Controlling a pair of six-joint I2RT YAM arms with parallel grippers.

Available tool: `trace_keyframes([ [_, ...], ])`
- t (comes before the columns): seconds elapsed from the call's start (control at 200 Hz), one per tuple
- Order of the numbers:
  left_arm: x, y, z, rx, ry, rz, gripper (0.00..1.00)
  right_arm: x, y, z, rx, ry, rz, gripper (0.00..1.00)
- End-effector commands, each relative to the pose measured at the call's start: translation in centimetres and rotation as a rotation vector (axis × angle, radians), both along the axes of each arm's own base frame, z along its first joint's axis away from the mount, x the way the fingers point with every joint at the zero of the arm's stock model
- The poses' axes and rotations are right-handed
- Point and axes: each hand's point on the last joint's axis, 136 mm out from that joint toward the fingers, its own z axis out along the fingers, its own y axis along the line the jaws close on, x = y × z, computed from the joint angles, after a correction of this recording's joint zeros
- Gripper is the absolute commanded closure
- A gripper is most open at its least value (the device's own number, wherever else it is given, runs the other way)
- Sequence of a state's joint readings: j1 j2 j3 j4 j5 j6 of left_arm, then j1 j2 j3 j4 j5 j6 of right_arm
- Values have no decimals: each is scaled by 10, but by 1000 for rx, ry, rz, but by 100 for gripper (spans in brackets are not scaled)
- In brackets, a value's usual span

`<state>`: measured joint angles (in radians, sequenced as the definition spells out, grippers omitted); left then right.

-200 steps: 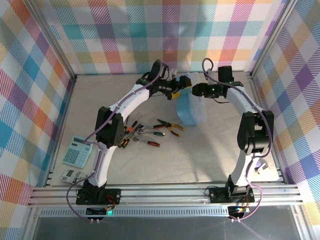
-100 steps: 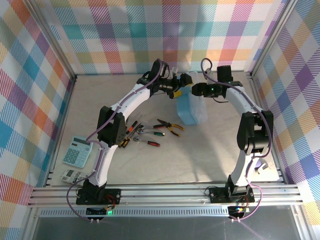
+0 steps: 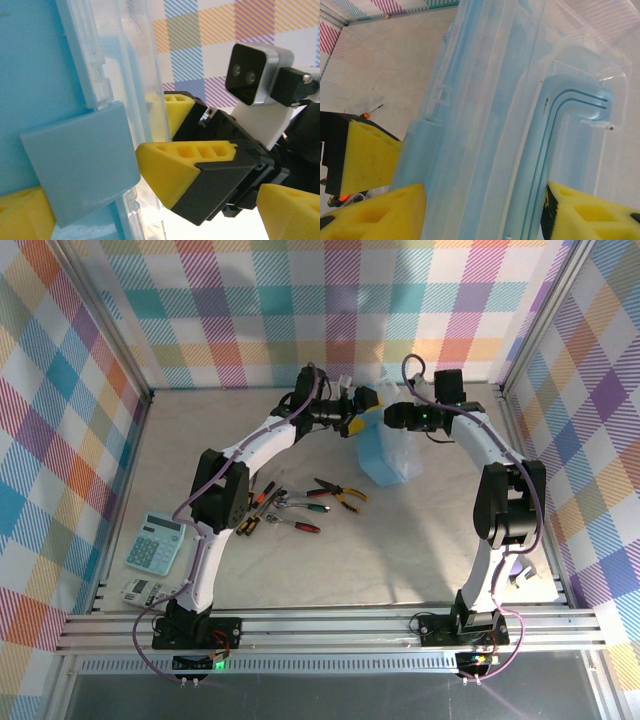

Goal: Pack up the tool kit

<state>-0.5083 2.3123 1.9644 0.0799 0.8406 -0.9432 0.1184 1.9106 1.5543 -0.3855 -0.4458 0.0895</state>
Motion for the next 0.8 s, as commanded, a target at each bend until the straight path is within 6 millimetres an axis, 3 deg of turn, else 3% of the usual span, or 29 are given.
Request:
trace_keyframes([
  [0.0,-37,-34,33,-152,-124,-148,0,-53,53,-48,77,252,167,41],
  [0.24,-33,-28,52,-197,-168,-146,0,-47,41,-54,76,295,104,42],
  [0.595,-29,-22,63,-248,-184,-135,0,-38,20,-62,132,369,-5,43],
  [0.795,-23,-16,51,-232,-164,-118,0,-34,14,-57,133,362,-23,42],
])
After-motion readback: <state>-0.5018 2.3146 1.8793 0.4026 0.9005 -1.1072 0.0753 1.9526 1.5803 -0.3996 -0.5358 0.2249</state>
